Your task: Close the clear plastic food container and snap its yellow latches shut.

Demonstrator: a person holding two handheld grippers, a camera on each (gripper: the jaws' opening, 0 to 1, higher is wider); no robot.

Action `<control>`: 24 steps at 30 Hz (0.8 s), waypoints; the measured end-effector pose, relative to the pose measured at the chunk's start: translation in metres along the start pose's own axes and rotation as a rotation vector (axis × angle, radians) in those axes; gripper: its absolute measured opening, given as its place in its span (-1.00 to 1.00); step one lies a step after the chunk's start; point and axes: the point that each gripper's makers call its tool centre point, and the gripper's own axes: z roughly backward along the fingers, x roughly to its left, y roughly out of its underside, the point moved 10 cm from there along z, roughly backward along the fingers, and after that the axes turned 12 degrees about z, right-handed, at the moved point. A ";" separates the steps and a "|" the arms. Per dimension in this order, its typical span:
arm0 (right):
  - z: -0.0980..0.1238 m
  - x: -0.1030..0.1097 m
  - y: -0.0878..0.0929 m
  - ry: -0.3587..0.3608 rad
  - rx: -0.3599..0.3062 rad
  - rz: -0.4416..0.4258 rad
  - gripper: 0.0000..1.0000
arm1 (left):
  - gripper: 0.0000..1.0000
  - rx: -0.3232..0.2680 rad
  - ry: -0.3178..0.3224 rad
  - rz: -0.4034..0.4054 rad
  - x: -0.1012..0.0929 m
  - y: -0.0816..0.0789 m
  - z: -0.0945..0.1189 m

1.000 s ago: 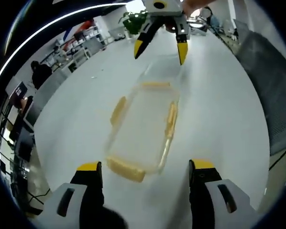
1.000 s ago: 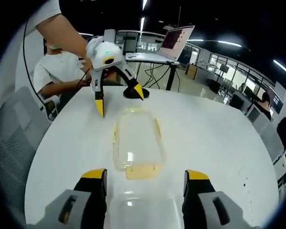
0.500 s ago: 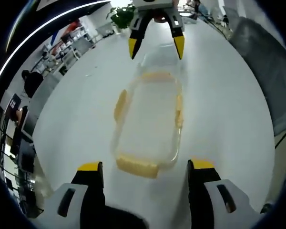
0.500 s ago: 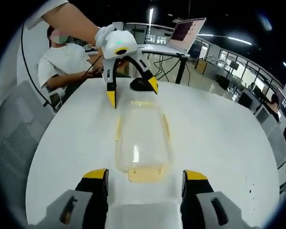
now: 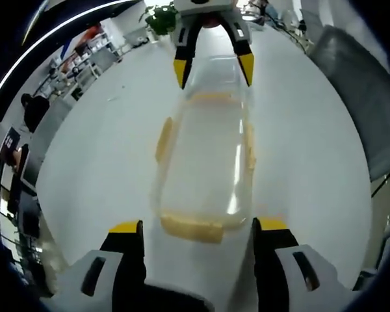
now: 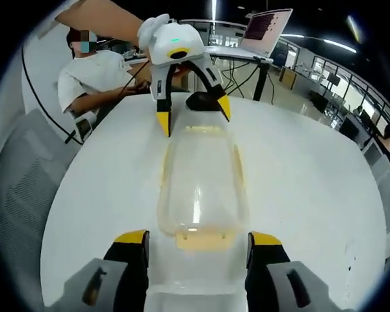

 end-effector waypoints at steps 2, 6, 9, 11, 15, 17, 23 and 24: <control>-0.004 -0.001 0.000 0.004 0.026 0.005 0.15 | 0.22 0.007 0.021 0.018 0.001 0.000 -0.001; -0.008 -0.004 -0.004 -0.004 0.041 -0.019 0.12 | 0.21 0.009 0.030 0.020 0.007 0.000 -0.001; -0.010 -0.007 -0.005 -0.015 0.055 -0.017 0.08 | 0.20 0.018 0.056 0.011 0.007 -0.001 -0.003; -0.011 -0.007 -0.003 -0.027 0.071 0.001 0.03 | 0.19 0.023 0.075 -0.001 0.007 -0.001 -0.004; -0.012 -0.006 -0.002 -0.042 0.087 0.009 0.04 | 0.17 0.038 0.104 -0.002 0.010 -0.002 -0.006; -0.012 -0.006 -0.002 -0.043 0.093 0.010 0.01 | 0.17 0.042 0.115 -0.015 0.010 -0.003 -0.006; -0.013 -0.007 -0.003 -0.055 0.119 0.016 -0.22 | 0.03 0.072 0.135 -0.049 0.012 -0.004 -0.006; -0.014 -0.007 -0.003 -0.057 0.124 0.021 -0.27 | 0.00 0.075 0.140 -0.054 0.012 -0.004 -0.007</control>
